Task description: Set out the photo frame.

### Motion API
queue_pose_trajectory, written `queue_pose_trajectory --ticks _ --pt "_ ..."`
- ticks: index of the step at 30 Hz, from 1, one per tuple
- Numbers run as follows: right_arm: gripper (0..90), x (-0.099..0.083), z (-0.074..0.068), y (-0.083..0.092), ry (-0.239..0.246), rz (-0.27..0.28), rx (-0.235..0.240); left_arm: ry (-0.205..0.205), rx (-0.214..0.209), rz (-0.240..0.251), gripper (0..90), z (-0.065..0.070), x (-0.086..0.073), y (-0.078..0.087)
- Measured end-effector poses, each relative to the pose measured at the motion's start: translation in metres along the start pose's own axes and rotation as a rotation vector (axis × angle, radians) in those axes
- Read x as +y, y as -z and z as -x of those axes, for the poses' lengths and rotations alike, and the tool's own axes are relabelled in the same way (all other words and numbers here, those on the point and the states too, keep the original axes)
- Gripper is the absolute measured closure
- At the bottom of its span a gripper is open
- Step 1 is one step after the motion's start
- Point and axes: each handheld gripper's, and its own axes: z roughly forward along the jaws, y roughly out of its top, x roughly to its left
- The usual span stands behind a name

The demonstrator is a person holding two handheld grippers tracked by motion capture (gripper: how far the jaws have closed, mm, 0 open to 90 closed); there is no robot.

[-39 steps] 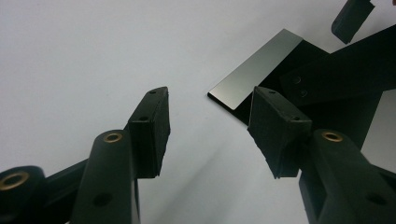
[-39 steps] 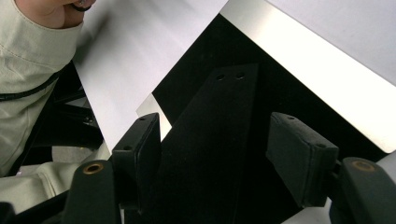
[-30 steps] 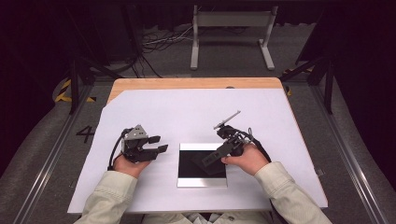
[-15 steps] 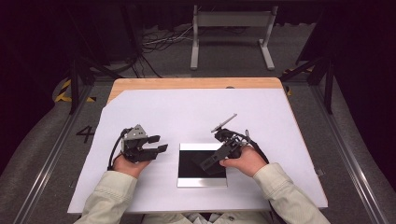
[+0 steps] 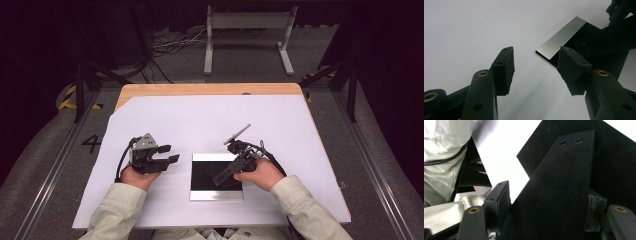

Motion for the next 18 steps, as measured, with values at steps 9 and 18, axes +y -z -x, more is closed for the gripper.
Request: queue_pose_trajectory --ticks 9,18 --pt "39.9 0.000 0.001 0.001 -0.025 0.001 0.003 0.005 0.001 0.002 47.1 -0.001 0.000 0.000" --pt "46.0 -0.001 -0.009 0.004 0.008 -0.012 -0.014 0.005 0.007 0.002 46.5 -0.001 0.000 0.001"
